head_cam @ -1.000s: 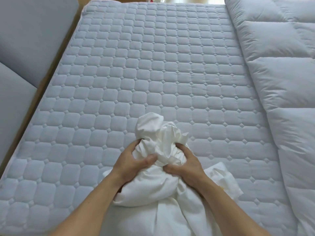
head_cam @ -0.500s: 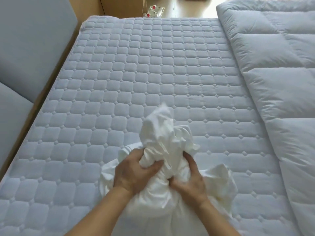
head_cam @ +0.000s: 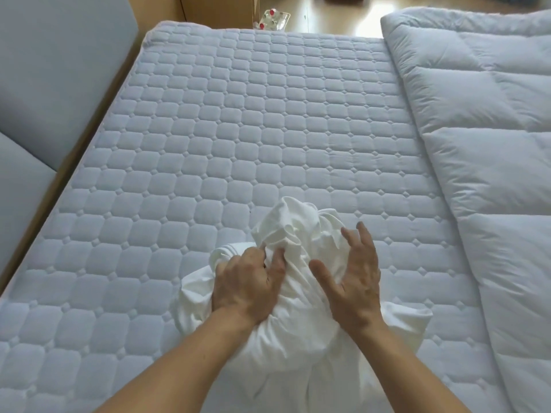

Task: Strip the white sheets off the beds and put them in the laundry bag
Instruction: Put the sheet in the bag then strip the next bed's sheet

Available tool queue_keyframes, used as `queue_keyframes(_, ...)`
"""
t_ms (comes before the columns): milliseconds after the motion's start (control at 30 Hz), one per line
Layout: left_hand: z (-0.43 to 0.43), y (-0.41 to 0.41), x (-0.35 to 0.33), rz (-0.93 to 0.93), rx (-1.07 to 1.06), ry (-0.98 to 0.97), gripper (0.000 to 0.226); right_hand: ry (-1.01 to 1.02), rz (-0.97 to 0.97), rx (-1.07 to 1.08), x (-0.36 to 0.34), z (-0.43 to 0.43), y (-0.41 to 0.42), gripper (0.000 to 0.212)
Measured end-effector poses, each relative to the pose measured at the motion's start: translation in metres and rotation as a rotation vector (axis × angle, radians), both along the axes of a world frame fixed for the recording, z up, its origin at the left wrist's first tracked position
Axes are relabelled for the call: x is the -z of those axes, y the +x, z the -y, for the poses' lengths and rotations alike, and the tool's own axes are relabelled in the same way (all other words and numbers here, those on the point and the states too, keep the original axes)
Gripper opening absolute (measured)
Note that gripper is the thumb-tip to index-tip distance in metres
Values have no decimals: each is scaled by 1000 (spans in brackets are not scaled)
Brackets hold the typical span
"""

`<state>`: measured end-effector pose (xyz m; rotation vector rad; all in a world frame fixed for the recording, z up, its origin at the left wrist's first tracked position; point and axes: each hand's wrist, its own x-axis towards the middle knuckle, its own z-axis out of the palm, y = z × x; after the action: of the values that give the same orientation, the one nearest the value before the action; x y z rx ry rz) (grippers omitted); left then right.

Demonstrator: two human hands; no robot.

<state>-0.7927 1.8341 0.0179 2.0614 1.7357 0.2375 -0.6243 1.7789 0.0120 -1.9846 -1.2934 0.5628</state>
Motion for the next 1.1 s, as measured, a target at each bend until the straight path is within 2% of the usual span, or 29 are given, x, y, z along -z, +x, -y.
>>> queue_keyframes(100,10,5,3,-157,85,16,75,-151,-67,-76,-13,-21,-1,100)
queue_keyframes(233,21,13,2,-204,146,127,76,-372,-79,-90,-33,-47,0,114)
queue_keyframes(267,22,13,1,-214,155,122,82,-411,-66,-94,-36,-52,1,104)
queue_keyframes(333,26,9,4,-186,145,94,95,-405,-18,-93,-39,-57,2,57)
queue_keyframes(367,28,5,6,-109,117,101,101,-348,-12,-62,-39,-58,4,34)
queue_keyframes(400,29,0,8,-29,84,106,106,-301,-57,6,-35,-58,9,21)
queue_keyframes(533,27,-22,17,213,35,55,112,-132,-473,530,-18,-45,48,31)
queue_keyframes(600,25,-31,20,215,35,48,117,-223,-675,705,0,-28,61,22)
queue_keyframes(633,26,-33,22,195,46,39,119,-320,-762,705,12,-16,62,16)
queue_keyframes(667,27,-33,23,171,60,41,119,-427,-780,662,25,-5,62,13)
queue_keyframes(733,31,-30,25,120,76,78,112,-530,-602,541,39,6,61,18)
queue_keyframes(800,30,-26,24,97,46,104,99,-443,-352,497,33,2,62,22)
queue_keyframes(833,28,-25,24,86,30,97,93,-359,-249,481,22,-3,62,30)
queue_keyframes(867,26,-24,25,75,24,84,89,-243,-198,428,10,-6,60,47)
queue_keyframes(900,24,-23,25,71,27,75,86,-128,-182,320,-3,-7,55,61)
queue_keyframes(967,20,-24,25,114,32,70,81,6,-210,-23,-22,-7,42,73)
queue_keyframes(1033,19,-28,25,222,19,87,74,-77,-84,-353,-23,-6,32,81)
queue_keyframes(1100,22,-35,27,327,25,151,63,-206,189,-554,-16,-14,33,96)
